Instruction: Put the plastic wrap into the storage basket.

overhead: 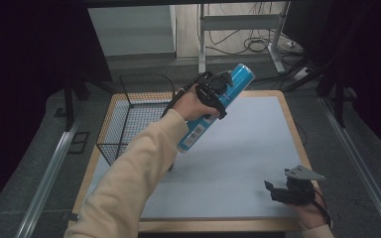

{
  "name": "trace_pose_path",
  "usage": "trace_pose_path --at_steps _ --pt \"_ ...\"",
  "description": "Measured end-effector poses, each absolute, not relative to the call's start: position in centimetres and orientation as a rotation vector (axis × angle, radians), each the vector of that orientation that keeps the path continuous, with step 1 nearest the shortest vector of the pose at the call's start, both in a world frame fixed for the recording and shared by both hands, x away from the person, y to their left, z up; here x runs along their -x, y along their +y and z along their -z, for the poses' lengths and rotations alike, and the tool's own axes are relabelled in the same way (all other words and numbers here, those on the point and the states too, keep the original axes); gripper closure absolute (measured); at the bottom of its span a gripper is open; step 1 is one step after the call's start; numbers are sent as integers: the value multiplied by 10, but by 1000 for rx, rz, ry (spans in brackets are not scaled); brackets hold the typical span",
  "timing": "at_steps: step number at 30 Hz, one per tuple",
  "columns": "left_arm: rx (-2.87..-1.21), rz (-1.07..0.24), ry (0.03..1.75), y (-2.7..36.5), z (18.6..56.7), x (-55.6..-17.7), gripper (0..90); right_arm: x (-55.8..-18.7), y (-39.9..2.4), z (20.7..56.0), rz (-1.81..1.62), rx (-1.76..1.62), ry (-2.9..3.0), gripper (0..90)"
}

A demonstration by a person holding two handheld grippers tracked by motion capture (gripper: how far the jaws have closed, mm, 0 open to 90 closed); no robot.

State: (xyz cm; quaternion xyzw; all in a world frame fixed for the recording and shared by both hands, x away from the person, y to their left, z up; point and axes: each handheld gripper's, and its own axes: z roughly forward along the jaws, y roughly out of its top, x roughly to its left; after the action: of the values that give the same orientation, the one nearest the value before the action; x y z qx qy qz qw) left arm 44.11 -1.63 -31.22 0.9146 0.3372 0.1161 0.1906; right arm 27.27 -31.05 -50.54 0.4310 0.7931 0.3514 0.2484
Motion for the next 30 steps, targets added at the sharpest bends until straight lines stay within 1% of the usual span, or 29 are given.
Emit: trace_pose_path --at_steps 10,14,27,30 --pt "-2533 -396 986 9 282 -443 318 -273 -311 506 -950 -1182 2159 156" --pt "-2540 -436 1023 20 282 -446 319 -272 -310 505 -953 -1180 2159 156" --pt "-2512 -441 1135 62 291 -455 319 -273 -310 506 -944 -1185 2162 156" --pt "-2500 -471 1140 70 296 -455 319 -273 -309 506 -943 -1183 2161 155"
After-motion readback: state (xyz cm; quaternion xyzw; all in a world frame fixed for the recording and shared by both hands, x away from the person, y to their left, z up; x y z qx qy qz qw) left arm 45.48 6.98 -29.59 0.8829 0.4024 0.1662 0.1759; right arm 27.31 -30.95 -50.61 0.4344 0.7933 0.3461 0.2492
